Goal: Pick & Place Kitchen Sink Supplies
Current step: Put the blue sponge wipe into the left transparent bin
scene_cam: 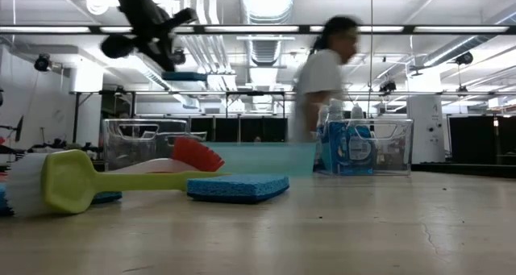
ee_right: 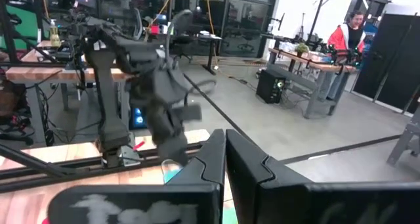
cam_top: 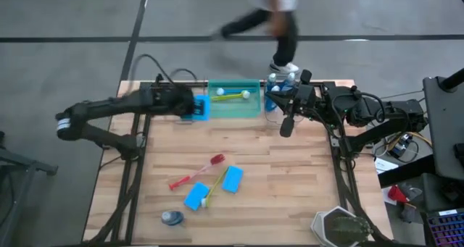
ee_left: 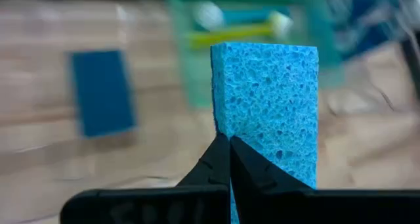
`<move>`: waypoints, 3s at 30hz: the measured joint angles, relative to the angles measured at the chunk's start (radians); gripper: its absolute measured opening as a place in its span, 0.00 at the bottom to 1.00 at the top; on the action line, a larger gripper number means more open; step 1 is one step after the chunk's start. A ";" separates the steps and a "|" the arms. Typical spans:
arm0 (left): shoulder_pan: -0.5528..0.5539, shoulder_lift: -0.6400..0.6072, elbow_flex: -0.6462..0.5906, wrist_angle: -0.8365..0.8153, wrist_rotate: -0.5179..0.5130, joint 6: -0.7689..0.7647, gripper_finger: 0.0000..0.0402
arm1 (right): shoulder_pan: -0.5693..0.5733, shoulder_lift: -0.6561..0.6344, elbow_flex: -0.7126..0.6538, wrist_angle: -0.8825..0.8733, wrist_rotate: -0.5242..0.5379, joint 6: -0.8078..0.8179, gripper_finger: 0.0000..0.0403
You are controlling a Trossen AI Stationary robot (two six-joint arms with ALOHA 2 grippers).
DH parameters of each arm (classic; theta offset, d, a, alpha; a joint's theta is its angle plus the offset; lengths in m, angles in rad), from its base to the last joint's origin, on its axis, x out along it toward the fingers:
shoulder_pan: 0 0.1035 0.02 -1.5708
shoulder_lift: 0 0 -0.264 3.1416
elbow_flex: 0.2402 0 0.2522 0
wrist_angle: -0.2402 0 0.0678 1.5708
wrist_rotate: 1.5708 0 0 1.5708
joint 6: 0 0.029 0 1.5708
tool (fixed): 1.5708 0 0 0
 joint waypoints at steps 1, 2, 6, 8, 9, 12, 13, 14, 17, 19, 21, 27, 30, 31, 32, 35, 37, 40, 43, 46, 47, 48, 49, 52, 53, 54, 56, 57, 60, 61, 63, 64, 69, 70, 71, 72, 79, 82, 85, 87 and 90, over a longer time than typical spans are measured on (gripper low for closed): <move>0.027 -0.025 0.000 -0.029 -0.010 0.011 0.00 | 0.000 0.000 0.000 0.000 0.000 0.002 0.02; 0.057 -0.045 0.000 -0.050 -0.011 0.025 0.00 | 0.000 0.000 0.000 0.000 0.000 0.004 0.02; 0.186 -0.099 -0.002 -0.075 -0.013 0.105 0.00 | 0.000 0.000 0.000 0.000 0.000 0.007 0.02; 0.255 -0.106 -0.002 -0.075 0.005 0.144 0.00 | 0.000 0.000 0.000 0.000 0.000 0.010 0.02; 0.290 -0.105 -0.002 -0.075 0.019 0.161 0.00 | 0.000 0.000 0.000 0.000 0.000 0.013 0.02; 0.383 -0.086 -0.018 -0.072 0.053 0.198 0.00 | 0.001 0.000 0.000 -0.001 0.000 0.025 0.02; 0.411 -0.076 -0.026 -0.069 0.069 0.210 0.00 | 0.001 0.000 0.000 -0.001 0.000 0.026 0.02; 0.436 -0.064 -0.035 -0.064 0.090 0.225 0.00 | 0.001 0.000 0.000 -0.001 0.000 0.026 0.02; 0.490 -0.022 -0.057 -0.061 0.146 0.260 0.00 | 0.001 0.000 0.000 -0.002 -0.001 0.026 0.02; 0.505 0.012 -0.069 -0.037 0.165 0.288 0.00 | 0.001 0.000 0.000 -0.002 -0.001 0.026 0.02; 0.511 0.047 -0.078 -0.015 0.175 0.321 0.00 | 0.001 0.000 0.000 -0.002 -0.001 0.026 0.02; 0.511 0.175 -0.084 0.013 0.169 0.341 0.00 | 0.000 0.000 0.000 -0.002 0.000 0.030 0.02; 0.509 0.236 -0.084 0.014 0.187 0.361 0.00 | 0.000 0.000 0.000 -0.001 0.008 0.040 0.02; 0.509 0.254 -0.084 0.017 0.188 0.362 0.00 | 0.000 0.000 0.000 -0.001 0.008 0.042 0.02; 0.509 0.271 -0.084 0.024 0.190 0.362 0.00 | 0.000 0.000 0.000 -0.001 0.009 0.041 0.02; 0.509 0.309 -0.084 0.063 0.199 0.363 0.00 | 0.000 0.000 0.000 -0.001 0.009 0.030 0.02; 0.509 0.326 -0.084 0.067 0.201 0.351 0.00 | 0.000 0.000 0.000 -0.001 0.010 0.032 0.02; 0.509 0.341 -0.084 0.065 0.201 0.339 0.00 | 0.000 0.000 0.000 0.000 0.010 0.041 0.02; 0.509 0.347 -0.084 0.063 0.201 0.338 0.00 | 0.000 0.000 0.000 0.000 0.010 0.039 0.02; 0.509 0.347 -0.084 0.066 0.201 0.338 0.00 | 0.000 0.000 0.000 0.000 0.010 0.029 0.02; 0.509 0.347 -0.084 0.068 0.200 0.338 0.00 | 0.000 0.000 0.000 0.000 0.010 0.029 0.02; 0.509 0.349 -0.084 0.071 0.200 0.338 0.00 | 0.000 0.000 0.000 0.000 0.010 0.027 0.02; 0.509 0.351 -0.084 0.073 0.200 0.339 0.00 | 0.000 0.000 0.000 0.000 0.010 0.025 0.02; 0.509 0.359 -0.089 0.073 0.199 0.326 0.00 | 0.000 0.000 0.000 0.000 0.010 0.018 0.02; 0.509 0.360 -0.095 0.076 0.200 0.320 0.00 | 0.000 0.000 0.000 0.000 0.010 0.018 0.02; 0.509 0.361 -0.101 0.079 0.199 0.320 0.00 | 0.000 0.000 0.000 0.000 0.010 0.018 0.02; 0.509 0.362 -0.115 0.083 0.199 0.315 0.00 | 0.000 0.000 0.000 0.000 0.010 0.017 0.02; 0.509 0.362 -0.123 0.082 0.199 0.303 0.00 | 0.000 0.000 0.000 0.000 0.010 0.018 0.02; 0.509 0.362 -0.141 0.089 0.198 0.290 0.00 | 0.000 0.000 0.000 0.000 0.010 0.018 0.02; 0.509 0.362 -0.148 0.094 0.198 0.293 0.00 | 0.000 0.000 0.000 0.000 0.010 0.018 0.02; 0.509 0.362 -0.161 0.109 0.196 0.294 0.00 | 0.000 0.000 0.000 0.000 0.010 0.017 0.02; 0.509 0.362 -0.167 0.119 0.197 0.299 0.00 | 0.000 0.000 0.000 0.000 0.010 0.013 0.02; 0.509 0.361 -0.179 0.141 0.200 0.296 0.00 | 0.000 0.000 0.000 0.000 0.010 0.007 0.02; 0.509 0.361 -0.179 0.144 0.200 0.296 0.00 | 0.000 0.000 0.000 0.000 0.010 0.008 0.02; 0.509 0.361 -0.179 0.147 0.200 0.296 0.00 | 0.000 0.000 0.000 0.000 0.010 0.008 0.02; 0.509 0.361 -0.179 0.147 0.200 0.296 0.00 | 0.000 0.000 0.000 0.000 0.010 0.007 0.02; 0.509 0.358 -0.179 0.154 0.220 0.287 0.05 | 0.000 0.000 0.000 -0.001 0.010 0.007 0.02; 0.509 0.357 -0.179 0.153 0.240 0.276 0.10 | 0.000 0.000 0.000 -0.001 0.010 0.008 0.02; 0.508 0.353 -0.179 0.152 0.251 0.269 0.17 | 0.000 0.000 0.000 -0.002 0.010 0.011 0.02; 0.508 0.347 -0.179 0.152 0.254 0.266 0.20 | 0.000 0.000 0.000 -0.001 0.010 0.011 0.02; 0.508 0.329 -0.179 0.152 0.265 0.258 0.25 | 0.000 0.000 0.000 -0.002 0.010 0.011 0.02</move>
